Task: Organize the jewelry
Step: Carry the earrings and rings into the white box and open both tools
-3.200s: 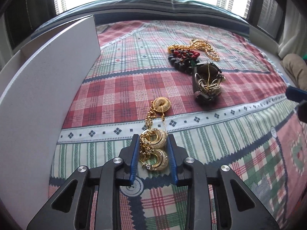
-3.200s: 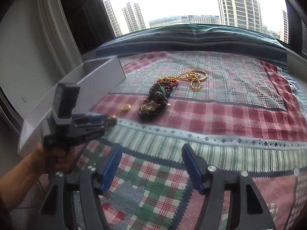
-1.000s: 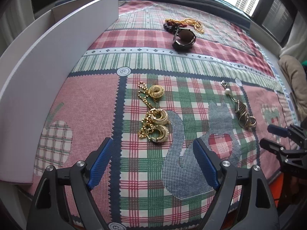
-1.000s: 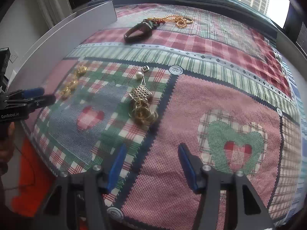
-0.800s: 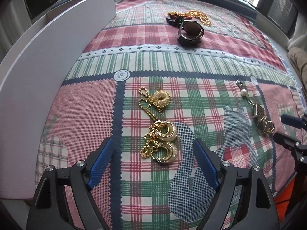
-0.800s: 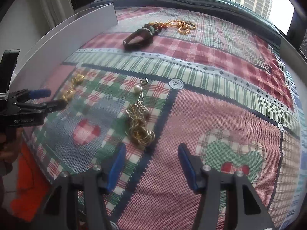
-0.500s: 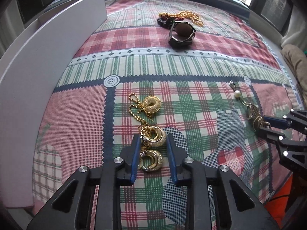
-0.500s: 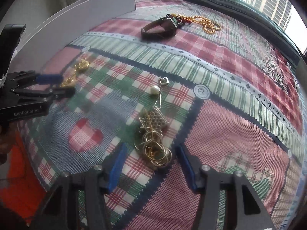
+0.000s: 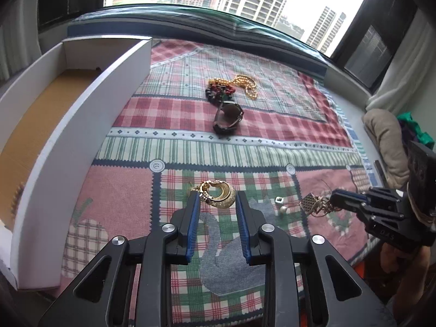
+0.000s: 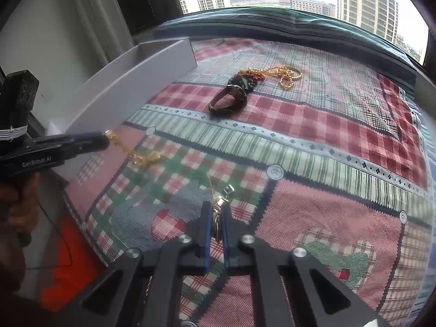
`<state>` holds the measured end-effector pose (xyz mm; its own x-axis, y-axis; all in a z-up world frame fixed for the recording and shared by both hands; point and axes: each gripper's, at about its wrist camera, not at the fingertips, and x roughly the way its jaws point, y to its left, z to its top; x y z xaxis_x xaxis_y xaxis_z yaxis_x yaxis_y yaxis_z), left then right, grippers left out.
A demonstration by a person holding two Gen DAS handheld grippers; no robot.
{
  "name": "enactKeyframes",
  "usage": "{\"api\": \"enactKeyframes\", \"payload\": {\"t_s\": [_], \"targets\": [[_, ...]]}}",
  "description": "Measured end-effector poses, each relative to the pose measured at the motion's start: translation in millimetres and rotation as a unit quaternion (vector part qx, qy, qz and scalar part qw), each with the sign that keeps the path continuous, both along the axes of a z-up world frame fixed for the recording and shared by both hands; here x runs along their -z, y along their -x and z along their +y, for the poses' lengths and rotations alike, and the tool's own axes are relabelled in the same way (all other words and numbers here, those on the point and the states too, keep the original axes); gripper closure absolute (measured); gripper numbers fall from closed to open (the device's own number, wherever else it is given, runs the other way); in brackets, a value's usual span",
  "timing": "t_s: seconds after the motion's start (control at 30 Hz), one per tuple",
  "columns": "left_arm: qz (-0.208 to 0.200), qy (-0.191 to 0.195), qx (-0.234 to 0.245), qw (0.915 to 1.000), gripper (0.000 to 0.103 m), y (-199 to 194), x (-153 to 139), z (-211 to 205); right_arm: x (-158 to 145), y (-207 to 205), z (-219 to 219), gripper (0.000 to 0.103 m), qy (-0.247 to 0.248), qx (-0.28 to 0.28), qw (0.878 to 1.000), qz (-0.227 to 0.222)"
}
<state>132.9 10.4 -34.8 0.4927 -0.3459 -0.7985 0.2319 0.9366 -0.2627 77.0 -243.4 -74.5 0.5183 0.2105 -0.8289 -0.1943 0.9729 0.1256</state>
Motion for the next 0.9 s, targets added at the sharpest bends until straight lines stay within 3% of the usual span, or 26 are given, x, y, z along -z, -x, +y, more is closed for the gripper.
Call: {"api": "enactKeyframes", "payload": {"t_s": [0.5,0.73,0.9], "targets": [[-0.013,0.030,-0.016,0.9993,0.078,16.0,-62.2,32.7,-70.6,-4.7,22.8,0.097,-0.044,-0.037,0.996,-0.064],[-0.014,0.061,-0.050,0.9968,0.078,13.4,-103.8,81.9,-101.4,-29.9,58.3,0.097,-0.044,-0.080,0.992,-0.087],[-0.026,0.069,-0.100,0.9923,0.078,5.4,-132.4,133.1,-126.7,-62.5,98.6,0.097,-0.042,-0.121,0.986,-0.105]]}}
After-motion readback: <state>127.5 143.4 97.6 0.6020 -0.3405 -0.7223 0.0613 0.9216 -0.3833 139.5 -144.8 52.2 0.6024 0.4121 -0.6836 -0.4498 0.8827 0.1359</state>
